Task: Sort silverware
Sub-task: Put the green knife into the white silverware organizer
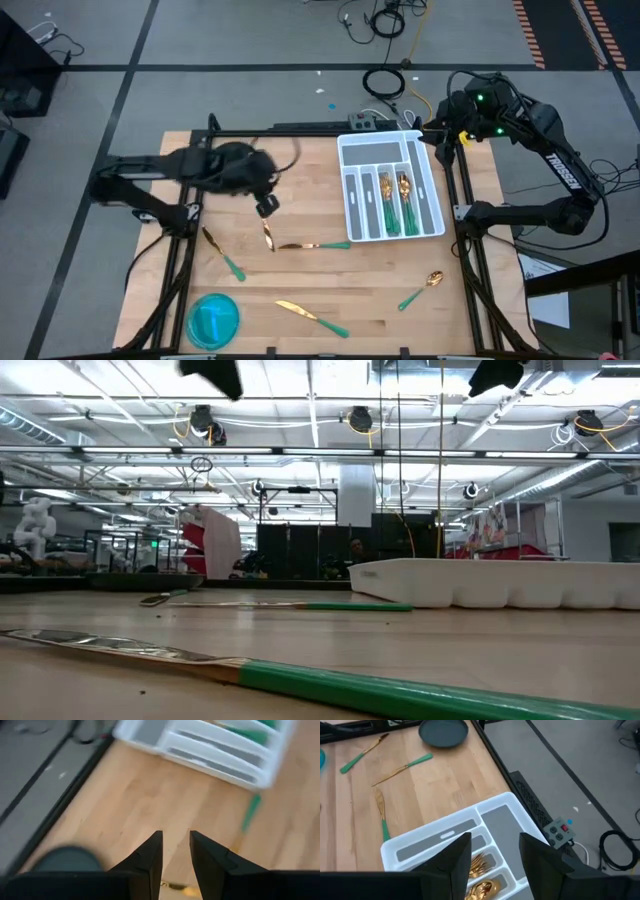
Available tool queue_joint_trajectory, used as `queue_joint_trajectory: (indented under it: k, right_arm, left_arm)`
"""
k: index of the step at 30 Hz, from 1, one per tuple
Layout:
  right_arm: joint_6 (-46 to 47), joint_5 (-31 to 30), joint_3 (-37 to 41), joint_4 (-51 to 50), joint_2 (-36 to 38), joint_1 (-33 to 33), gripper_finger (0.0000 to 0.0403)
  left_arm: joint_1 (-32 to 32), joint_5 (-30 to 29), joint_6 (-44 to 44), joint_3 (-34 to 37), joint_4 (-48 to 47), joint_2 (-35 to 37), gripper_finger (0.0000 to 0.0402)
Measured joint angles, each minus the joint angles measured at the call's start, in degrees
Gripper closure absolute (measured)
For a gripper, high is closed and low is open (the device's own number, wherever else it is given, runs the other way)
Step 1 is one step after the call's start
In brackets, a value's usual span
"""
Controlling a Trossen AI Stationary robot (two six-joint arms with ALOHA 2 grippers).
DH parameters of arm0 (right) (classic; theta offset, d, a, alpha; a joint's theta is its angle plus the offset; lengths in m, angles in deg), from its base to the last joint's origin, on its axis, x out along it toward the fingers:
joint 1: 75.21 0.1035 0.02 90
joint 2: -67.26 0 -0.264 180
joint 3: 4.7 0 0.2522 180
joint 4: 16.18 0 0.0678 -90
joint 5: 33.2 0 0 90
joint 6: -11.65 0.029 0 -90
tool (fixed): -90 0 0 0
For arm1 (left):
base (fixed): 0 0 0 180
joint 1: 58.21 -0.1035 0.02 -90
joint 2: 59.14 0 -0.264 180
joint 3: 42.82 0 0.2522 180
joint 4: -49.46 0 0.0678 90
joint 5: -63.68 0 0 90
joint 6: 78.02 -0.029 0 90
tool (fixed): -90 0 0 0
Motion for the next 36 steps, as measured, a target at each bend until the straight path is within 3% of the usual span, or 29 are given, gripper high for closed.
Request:
queue_joint_trajectory:
  k: [5,8,11,18,29,36]
  right_arm:
    - [0.0,0.05,0.0,0.11,-1.38,0.0,0.0243]
    - [0.01,0.04,0.0,0.43,-2.29,0.0,0.0243]
    - [-0.02,0.04,0.0,0.96,-3.37,0.0,0.0243]
    - [-0.49,1.81,0.0,1.43,-6.02,0.0,0.0243]
    - [-2.1,4.52,0.0,1.38,-7.46,0.0,0.0243]
    - [-3.94,4.5,0.0,0.29,-7.27,0.0,0.0243]
  left_arm:
    - [0.89,-10.45,28.48,18.77,4.8,8.41,0.0297]
    - [-0.68,-10.08,44.35,26.25,5.78,9.43,0.0297]
    - [-3.2,-5.61,52.44,31.42,8.5,7.92,0.0297]
    - [-8.36,3.74,58.56,36.77,12.86,1.25,0.0297]
    - [-14.15,14.16,53.56,36.95,21.56,-5.88,0.0297]
    - [-14.42,18.13,52.57,36.95,19.52,-6.44,0.028]
